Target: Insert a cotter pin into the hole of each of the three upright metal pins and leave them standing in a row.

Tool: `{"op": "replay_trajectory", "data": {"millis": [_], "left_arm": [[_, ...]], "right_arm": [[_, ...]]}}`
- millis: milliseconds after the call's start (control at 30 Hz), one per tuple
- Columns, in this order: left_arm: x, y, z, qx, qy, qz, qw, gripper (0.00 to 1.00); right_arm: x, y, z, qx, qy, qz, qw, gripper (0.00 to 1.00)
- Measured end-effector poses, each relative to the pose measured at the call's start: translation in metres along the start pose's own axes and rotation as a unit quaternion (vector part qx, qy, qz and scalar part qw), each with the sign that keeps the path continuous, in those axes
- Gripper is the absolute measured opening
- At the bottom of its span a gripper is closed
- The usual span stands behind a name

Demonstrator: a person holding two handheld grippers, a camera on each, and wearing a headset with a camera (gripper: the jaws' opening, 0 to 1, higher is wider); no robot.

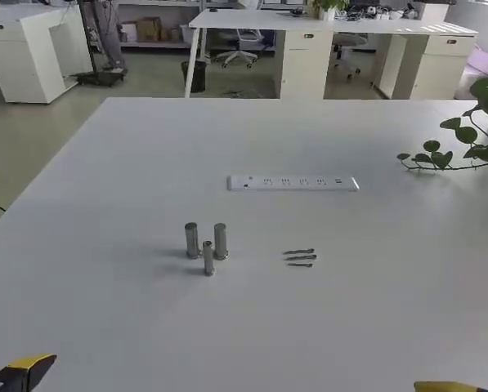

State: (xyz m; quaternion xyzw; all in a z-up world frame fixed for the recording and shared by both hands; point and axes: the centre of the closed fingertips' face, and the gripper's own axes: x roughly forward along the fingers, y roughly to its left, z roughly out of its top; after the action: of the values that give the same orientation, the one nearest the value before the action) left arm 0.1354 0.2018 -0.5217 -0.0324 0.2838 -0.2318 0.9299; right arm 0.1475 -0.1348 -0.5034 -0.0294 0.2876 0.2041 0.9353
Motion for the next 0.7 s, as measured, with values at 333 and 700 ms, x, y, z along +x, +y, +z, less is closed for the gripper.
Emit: {"op": "replay_trajectory", "data": {"millis": [333, 700], "left_arm": [[0.0001, 0.0039, -0.0084, -0.007, 0.014, 0.004, 0.9999, 0.99], [-0.0025, 0.011, -0.0052, -0.04, 0.005, 0.015, 0.9991, 0.99]], "right_arm": [[0.0039, 0.0023, -0.0003, 0.011, 0.0, 0.01, 0.9999, 0.95], [0.0023, 0.0015, -0.0005, 0.016, 0.0, 0.011, 0.9998, 0.95]]}}
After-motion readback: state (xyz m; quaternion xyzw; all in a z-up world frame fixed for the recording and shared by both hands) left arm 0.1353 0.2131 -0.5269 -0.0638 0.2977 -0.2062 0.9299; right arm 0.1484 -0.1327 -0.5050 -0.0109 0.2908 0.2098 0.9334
